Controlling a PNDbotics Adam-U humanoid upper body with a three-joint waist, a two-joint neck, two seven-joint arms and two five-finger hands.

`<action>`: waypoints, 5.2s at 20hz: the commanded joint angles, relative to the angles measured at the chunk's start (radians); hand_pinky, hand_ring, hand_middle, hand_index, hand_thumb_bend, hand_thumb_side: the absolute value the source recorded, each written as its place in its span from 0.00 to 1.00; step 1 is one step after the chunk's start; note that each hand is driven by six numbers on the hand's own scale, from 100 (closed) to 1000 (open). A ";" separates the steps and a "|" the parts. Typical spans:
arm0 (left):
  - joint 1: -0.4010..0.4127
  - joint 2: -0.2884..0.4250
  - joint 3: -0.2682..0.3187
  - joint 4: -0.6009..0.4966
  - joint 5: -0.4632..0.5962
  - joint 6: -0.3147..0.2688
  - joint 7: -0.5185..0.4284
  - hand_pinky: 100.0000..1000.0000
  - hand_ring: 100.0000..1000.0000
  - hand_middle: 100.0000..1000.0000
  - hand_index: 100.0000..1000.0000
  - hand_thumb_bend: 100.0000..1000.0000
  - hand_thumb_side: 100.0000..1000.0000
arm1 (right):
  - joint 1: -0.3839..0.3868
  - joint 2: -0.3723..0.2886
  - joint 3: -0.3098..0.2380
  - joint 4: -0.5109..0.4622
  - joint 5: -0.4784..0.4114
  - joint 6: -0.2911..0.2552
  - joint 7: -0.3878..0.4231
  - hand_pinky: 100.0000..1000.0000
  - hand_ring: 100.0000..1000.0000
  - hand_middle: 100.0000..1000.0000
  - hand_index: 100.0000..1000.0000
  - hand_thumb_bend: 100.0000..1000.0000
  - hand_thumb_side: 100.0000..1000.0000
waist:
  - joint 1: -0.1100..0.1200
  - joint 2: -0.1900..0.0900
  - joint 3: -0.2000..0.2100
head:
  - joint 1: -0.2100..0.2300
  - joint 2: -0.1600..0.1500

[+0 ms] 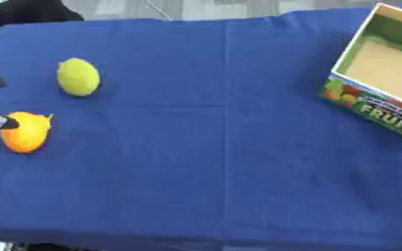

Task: Pick up the objects with one hand, pass them to the other hand, and then place them into the box on the other side of the table.

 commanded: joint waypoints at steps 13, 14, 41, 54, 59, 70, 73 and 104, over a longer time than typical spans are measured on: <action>-0.059 -0.002 -0.041 0.054 -0.072 -0.014 -0.111 0.81 0.75 0.71 0.73 0.59 0.00 | -0.003 -0.025 0.003 -0.015 0.002 0.004 0.005 0.67 0.98 0.96 0.97 0.00 0.67 | 0.012 -0.025 -0.004 | 0.047 -0.006; -0.061 -0.004 -0.044 0.058 -0.077 -0.015 -0.117 0.81 0.75 0.71 0.73 0.59 0.00 | -0.003 -0.025 0.003 -0.015 0.002 0.004 0.005 0.67 0.98 0.96 0.97 0.00 0.67 | 0.012 -0.025 -0.004 | 0.048 -0.006; -0.079 -0.054 -0.061 0.155 -0.211 -0.002 -0.131 0.79 0.74 0.71 0.77 0.56 0.00 | -0.004 -0.022 0.010 -0.015 0.010 0.010 0.012 0.67 0.98 0.96 0.97 0.00 0.68 | 0.009 -0.020 -0.004 | 0.048 -0.013; -0.111 -0.106 -0.089 0.186 -0.289 -0.019 -0.067 0.73 0.69 0.65 0.73 0.63 0.00 | -0.007 -0.018 0.012 -0.015 0.014 0.013 0.015 0.67 0.99 0.96 0.97 0.00 0.68 | 0.005 -0.016 -0.006 | 0.051 -0.011; -0.119 -0.115 -0.093 0.186 -0.379 -0.050 -0.069 0.69 0.66 0.61 0.71 0.65 0.00 | -0.008 -0.019 0.014 -0.015 0.013 0.015 0.018 0.67 0.99 0.96 0.97 0.00 0.68 | 0.005 -0.017 -0.006 | 0.053 -0.013; -0.124 -0.130 -0.084 0.188 -0.494 -0.036 0.044 0.53 0.51 0.47 0.56 0.44 0.00 | -0.009 -0.017 0.019 -0.015 0.016 0.019 0.021 0.67 0.99 0.96 0.97 0.00 0.70 | 0.003 -0.016 -0.005 | 0.044 -0.014; -0.120 -0.132 -0.081 0.184 -0.493 -0.027 0.085 0.47 0.46 0.41 0.49 0.38 0.00 | -0.009 -0.017 0.020 -0.015 0.016 0.018 0.022 0.67 0.99 0.96 0.97 0.00 0.70 | 0.003 -0.016 -0.005 | 0.044 -0.014; -0.169 -0.186 0.100 -0.321 -0.179 0.050 0.243 0.31 0.33 0.30 0.33 0.15 0.00 | -0.003 -0.019 0.010 -0.015 0.008 0.009 0.016 0.67 0.99 0.96 0.98 0.00 0.71 | 0.001 -0.020 0.008 | -0.032 -0.038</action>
